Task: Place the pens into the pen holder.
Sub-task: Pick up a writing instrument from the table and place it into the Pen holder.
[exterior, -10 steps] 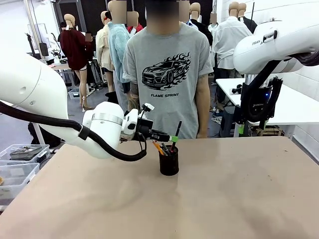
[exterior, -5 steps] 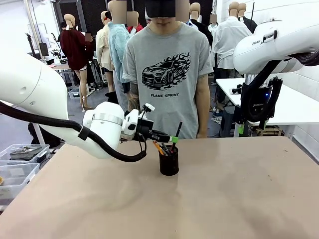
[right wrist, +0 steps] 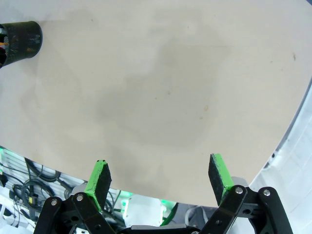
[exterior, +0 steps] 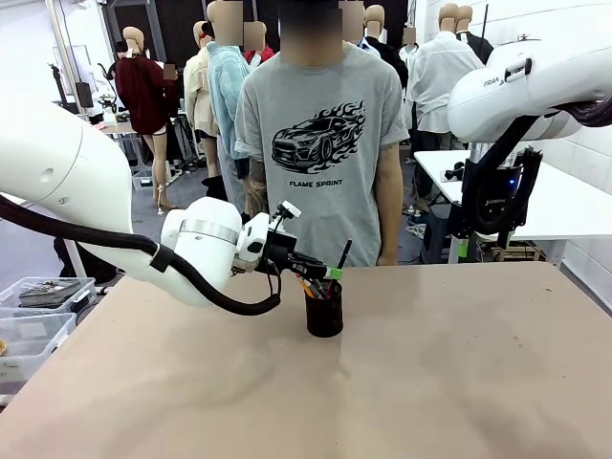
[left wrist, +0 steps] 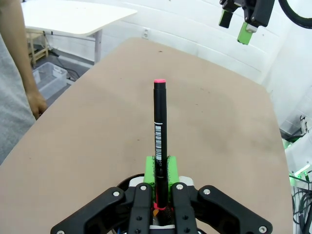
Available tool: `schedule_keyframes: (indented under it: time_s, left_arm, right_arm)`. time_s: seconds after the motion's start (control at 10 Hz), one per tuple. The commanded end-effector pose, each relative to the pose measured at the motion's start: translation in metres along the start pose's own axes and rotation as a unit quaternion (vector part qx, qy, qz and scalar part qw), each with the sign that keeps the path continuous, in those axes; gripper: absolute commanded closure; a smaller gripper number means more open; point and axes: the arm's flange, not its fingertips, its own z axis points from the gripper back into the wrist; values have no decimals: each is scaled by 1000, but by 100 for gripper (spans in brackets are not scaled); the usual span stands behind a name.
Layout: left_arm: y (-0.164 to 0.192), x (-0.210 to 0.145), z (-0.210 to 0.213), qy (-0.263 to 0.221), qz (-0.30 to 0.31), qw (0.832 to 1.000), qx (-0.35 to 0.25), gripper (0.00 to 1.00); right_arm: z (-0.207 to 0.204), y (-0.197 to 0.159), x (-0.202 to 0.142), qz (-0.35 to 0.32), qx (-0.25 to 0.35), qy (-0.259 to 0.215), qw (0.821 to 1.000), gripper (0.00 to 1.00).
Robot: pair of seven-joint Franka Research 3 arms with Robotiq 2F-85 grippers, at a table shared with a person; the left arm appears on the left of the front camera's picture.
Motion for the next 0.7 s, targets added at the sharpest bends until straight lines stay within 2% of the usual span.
schedule_keyframes:
  time_s: [0.0,0.2,0.3,0.6]
  left_arm:
    - [0,0,-3,10,-13,1000,3,97]
    - [0,1,-4,15,-13,1000,4,70]
    - [0,0,-5,13,-13,1000,5,66]
    - [0,0,-5,15,-12,1000,8,66]
  right_arm:
    - [2,0,0,-2,-1,2,1000,0]
    - [2,0,0,-2,-1,2,1000,0]
    - [2,0,0,-2,-1,2,1000,0]
    - [2,0,0,-2,-1,2,1000,0]
